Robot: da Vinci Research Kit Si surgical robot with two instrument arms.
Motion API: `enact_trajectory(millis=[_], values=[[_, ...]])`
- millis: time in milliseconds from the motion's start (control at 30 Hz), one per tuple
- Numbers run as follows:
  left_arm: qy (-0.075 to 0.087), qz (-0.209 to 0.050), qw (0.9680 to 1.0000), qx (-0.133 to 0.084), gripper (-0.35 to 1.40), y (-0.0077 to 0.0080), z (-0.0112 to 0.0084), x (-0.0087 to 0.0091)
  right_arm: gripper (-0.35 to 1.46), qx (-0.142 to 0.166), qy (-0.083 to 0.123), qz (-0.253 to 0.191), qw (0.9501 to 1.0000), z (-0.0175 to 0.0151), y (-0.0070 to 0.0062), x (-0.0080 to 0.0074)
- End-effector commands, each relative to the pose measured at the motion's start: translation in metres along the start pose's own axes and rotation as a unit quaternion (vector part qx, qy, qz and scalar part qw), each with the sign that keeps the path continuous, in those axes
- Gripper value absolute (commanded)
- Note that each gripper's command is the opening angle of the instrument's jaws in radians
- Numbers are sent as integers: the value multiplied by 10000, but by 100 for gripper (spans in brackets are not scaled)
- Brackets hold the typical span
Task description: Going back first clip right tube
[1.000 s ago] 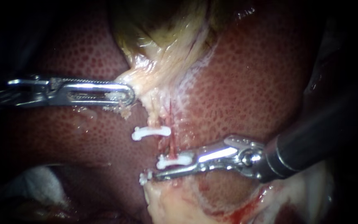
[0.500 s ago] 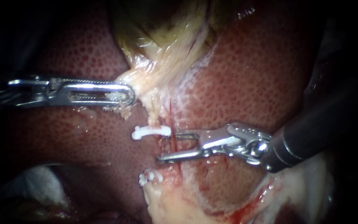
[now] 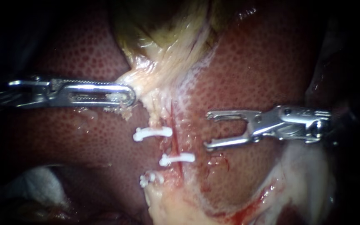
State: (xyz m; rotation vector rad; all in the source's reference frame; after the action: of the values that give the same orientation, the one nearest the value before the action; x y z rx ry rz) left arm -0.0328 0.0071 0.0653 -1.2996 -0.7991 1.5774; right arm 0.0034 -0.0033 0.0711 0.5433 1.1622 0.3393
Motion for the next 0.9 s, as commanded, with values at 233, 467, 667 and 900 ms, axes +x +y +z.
enact_trajectory(millis=[233, 467, 667, 900], values=[[-2, 3, 10000, -3, -35, -4, 1, 0, 49, 131, 24, -138, 9998, -29, -19, 38], [24, 29, 10000, 16, -35, -19, 13, -5, 49, 170, 32, -206, 9996, -36, -28, 56], [-96, 87, 9999, 61, -35, -37, 41, -20, 49, 167, 31, -214, 9996, -35, -28, 54], [-262, 165, 9995, 105, -35, -67, 76, -40, 49, 164, 31, -212, 9996, -34, -28, 54]])
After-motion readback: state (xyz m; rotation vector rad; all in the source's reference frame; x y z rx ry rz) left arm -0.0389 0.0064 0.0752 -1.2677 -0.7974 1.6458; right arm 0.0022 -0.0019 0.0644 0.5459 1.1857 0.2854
